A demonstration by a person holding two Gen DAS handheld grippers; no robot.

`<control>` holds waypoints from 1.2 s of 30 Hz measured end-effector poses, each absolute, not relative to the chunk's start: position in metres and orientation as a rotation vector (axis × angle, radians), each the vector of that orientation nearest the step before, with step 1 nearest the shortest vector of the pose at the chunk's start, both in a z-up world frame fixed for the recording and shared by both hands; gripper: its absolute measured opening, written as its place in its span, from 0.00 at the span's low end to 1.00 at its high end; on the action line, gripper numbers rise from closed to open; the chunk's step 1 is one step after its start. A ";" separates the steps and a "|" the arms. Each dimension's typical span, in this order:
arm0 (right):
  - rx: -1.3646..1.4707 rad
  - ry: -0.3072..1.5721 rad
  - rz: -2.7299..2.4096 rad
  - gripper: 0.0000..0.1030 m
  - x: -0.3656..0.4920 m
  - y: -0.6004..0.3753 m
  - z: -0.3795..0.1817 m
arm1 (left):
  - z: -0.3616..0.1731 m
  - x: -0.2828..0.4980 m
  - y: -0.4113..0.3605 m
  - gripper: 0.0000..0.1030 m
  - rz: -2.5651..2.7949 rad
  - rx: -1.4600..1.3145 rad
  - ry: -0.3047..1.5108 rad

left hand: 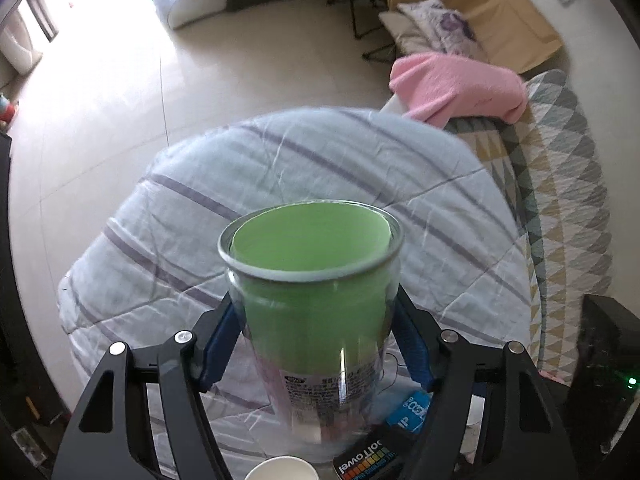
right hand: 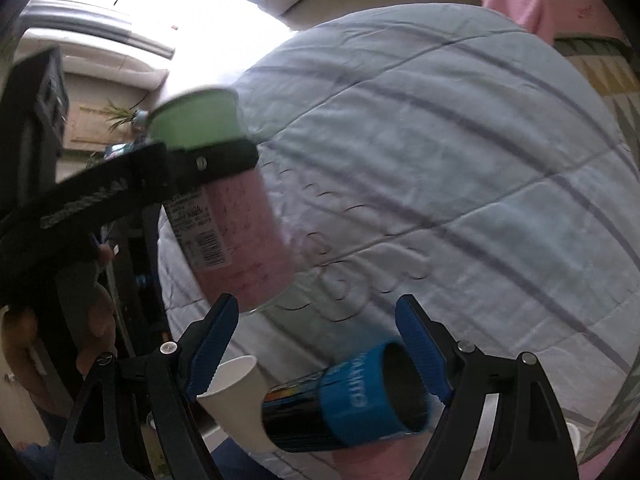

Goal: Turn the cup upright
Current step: 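Lower the pink can green end up onto the table with the left gripper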

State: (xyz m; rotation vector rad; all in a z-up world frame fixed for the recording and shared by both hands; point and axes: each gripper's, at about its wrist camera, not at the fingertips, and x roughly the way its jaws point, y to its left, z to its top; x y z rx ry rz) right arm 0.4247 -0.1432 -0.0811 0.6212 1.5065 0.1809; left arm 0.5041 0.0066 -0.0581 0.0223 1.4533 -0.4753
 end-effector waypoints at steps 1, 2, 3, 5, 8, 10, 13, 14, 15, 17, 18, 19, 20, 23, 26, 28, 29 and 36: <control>0.621 1.505 0.187 0.80 0.425 -0.142 -0.082 | -0.054 0.502 0.008 0.69 -0.487 0.021 1.439; 0.620 1.505 0.190 0.80 0.424 -0.141 -0.082 | -0.049 0.497 0.010 0.69 -0.496 0.020 1.422; 0.615 1.501 0.193 0.80 0.424 -0.139 -0.082 | -0.047 0.495 0.010 0.69 -0.504 0.028 1.414; 0.604 1.503 0.192 0.80 0.422 -0.137 -0.083 | -0.040 0.486 0.011 0.69 -0.519 0.038 1.380; 0.591 1.504 0.189 0.80 0.419 -0.137 -0.083 | -0.038 0.472 0.008 0.69 -0.549 0.058 1.359; 0.582 1.510 0.187 0.80 0.416 -0.138 -0.084 | -0.041 0.465 0.004 0.69 -0.553 0.071 1.353; 0.561 1.518 0.184 0.80 0.406 -0.140 -0.085 | -0.041 0.455 0.002 0.69 -0.561 0.081 1.334; 0.552 1.520 0.181 0.80 0.403 -0.141 -0.086 | -0.040 0.453 0.001 0.69 -0.561 0.086 1.330; 0.545 1.521 0.178 0.80 0.401 -0.141 -0.086 | -0.040 0.451 0.000 0.69 -0.555 0.091 1.325; 0.535 1.518 0.174 0.80 0.395 -0.144 -0.084 | -0.040 0.446 -0.002 0.69 -0.546 0.098 1.320; 0.527 1.516 0.169 0.80 0.392 -0.147 -0.084 | -0.040 0.445 -0.002 0.69 -0.541 0.100 1.315; 0.509 1.512 0.158 0.80 0.390 -0.149 -0.083 | -0.040 0.443 -0.002 0.69 -0.534 0.099 1.313; 0.491 1.512 0.147 0.80 0.389 -0.149 -0.083 | -0.040 0.441 -0.003 0.69 -0.525 0.101 1.311; 0.449 1.505 0.114 0.80 0.385 -0.155 -0.079 | -0.040 0.434 -0.006 0.70 -0.508 0.109 1.304; 0.441 1.490 0.091 0.80 0.379 -0.166 -0.073 | -0.040 0.425 -0.011 0.71 -0.499 0.137 1.290; 0.421 1.489 0.072 0.80 0.375 -0.172 -0.070 | -0.039 0.421 -0.013 0.72 -0.496 0.139 1.286; 0.415 1.486 0.065 0.80 0.373 -0.174 -0.068 | -0.039 0.419 -0.015 0.72 -0.495 0.150 1.284; 0.421 1.473 0.048 0.80 0.363 -0.189 -0.063 | -0.038 0.415 -0.019 0.74 -0.470 0.153 1.278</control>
